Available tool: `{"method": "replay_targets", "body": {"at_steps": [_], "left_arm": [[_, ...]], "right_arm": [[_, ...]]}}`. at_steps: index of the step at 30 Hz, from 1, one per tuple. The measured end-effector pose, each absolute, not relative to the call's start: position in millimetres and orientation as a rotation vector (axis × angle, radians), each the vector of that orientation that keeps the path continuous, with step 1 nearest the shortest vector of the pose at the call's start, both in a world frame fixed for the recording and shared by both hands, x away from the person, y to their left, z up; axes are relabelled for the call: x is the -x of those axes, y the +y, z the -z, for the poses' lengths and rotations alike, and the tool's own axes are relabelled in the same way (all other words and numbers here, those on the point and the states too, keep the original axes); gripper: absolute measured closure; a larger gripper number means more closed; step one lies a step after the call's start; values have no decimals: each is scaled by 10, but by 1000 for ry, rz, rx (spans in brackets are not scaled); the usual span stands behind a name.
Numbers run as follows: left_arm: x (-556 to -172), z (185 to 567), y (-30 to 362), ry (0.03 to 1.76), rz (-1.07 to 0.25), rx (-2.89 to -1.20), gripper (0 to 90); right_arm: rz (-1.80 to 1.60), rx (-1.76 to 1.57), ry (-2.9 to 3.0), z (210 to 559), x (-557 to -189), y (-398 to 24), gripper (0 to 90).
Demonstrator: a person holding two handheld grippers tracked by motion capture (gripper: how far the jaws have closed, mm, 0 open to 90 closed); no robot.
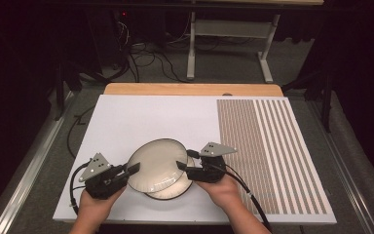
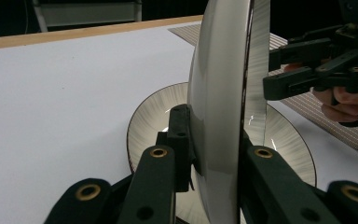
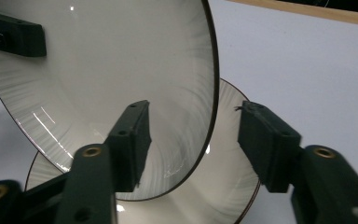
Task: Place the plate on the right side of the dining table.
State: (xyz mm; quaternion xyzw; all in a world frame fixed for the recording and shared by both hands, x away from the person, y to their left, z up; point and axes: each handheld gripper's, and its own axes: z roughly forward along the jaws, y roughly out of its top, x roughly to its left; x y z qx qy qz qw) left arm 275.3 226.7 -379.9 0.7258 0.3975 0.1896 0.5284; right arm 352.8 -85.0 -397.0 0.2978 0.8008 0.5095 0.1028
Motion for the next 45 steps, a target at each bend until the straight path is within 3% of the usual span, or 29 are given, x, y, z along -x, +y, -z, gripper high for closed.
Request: {"method": "replay_targets", "body": {"at_steps": [6,17,45], "left_arm": [[-2749,3802,2273,949,-452,-1732,791],[-2752,3812,2279,949,-450,-1725,790],[-2713,3778,2296,965,-423,-1713,805]], "right_arm": [[-1524,-915,2385,4019,-3574,-827,649],[-1562,-938,2431,4057,-3624,-815,780],[-1621,-989,2429,3999,-3592,-869,831]]}}
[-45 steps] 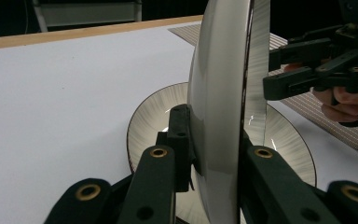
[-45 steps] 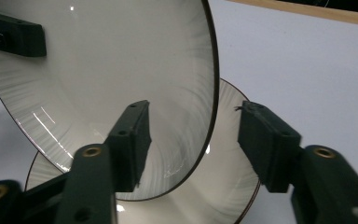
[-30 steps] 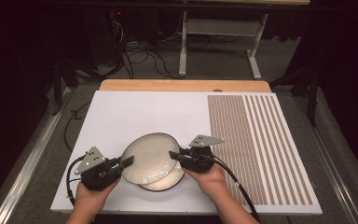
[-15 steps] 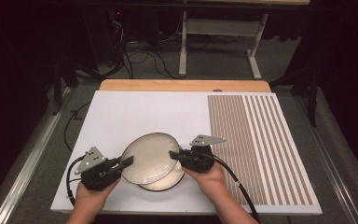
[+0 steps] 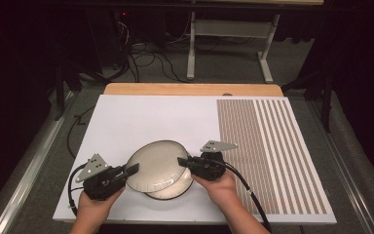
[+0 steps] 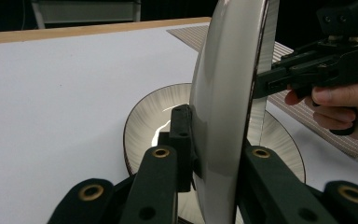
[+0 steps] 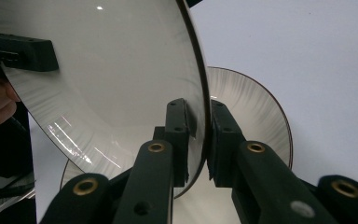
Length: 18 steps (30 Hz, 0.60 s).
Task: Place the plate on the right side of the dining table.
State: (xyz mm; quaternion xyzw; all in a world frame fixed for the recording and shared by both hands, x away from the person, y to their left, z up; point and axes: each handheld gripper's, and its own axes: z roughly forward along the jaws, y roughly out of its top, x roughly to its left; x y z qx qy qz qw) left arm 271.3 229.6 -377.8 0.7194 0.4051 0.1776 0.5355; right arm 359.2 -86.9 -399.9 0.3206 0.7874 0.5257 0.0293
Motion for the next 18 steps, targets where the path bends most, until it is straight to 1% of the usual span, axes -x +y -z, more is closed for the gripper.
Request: {"method": "replay_targets", "body": {"at_steps": [14,18], "left_arm": [[-2699,3738,2290,966,-407,-1672,803],[-2700,3722,2262,960,-387,-1639,801]], "right_arm": [[-1645,-951,2395,3901,-3533,-928,849],[-1660,-928,2364,3819,-3487,-990,858]]}}
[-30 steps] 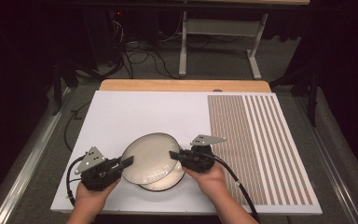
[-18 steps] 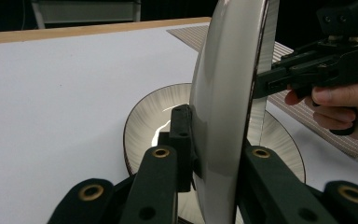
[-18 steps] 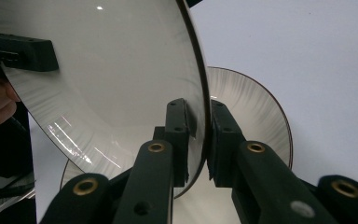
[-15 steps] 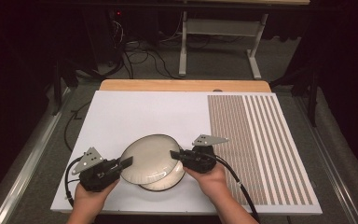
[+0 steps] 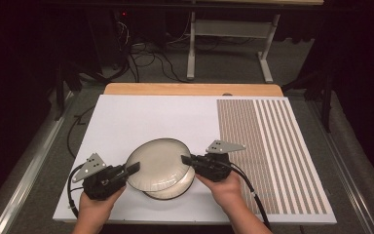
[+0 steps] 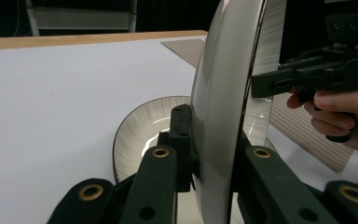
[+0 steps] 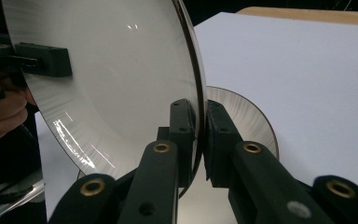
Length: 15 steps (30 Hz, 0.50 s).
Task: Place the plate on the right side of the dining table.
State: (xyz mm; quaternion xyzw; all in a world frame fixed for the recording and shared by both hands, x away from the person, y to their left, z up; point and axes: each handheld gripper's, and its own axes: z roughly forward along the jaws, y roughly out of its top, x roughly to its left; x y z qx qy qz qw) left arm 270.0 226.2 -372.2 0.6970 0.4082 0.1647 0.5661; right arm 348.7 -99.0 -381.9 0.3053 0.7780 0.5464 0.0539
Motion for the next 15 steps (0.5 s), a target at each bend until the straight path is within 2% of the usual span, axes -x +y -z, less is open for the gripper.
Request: {"method": "replay_targets", "body": {"at_steps": [15], "left_arm": [[-2726,3676,2094,954,-369,-1611,806]], "right_arm": [[-1662,-938,2302,3653,-3374,-1246,874]]}}
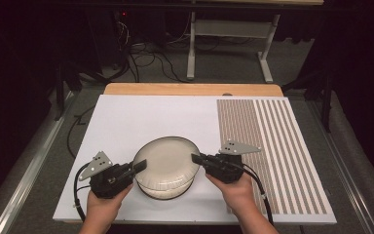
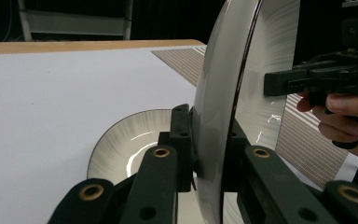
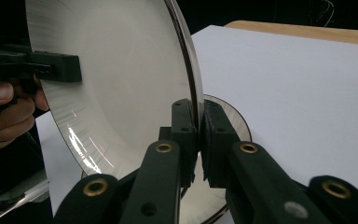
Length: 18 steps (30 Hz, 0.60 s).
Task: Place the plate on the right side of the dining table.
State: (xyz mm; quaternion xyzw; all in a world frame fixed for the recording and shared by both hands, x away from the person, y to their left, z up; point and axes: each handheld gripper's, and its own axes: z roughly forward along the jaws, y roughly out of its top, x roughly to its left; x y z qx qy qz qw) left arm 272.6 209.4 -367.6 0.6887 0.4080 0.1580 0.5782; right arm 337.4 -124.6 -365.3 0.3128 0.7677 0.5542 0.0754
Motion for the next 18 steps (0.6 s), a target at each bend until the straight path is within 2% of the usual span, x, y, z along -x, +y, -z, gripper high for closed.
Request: {"method": "replay_targets", "body": {"at_steps": [11,18], "left_arm": [[-2826,3588,1764,906,-339,-1628,805],[-2992,3526,1321,862,-309,-1668,805]], "right_arm": [[-1632,-951,2258,3500,-3310,-1561,875],[-1600,-988,2210,3445,-3300,-2000,875]]}}
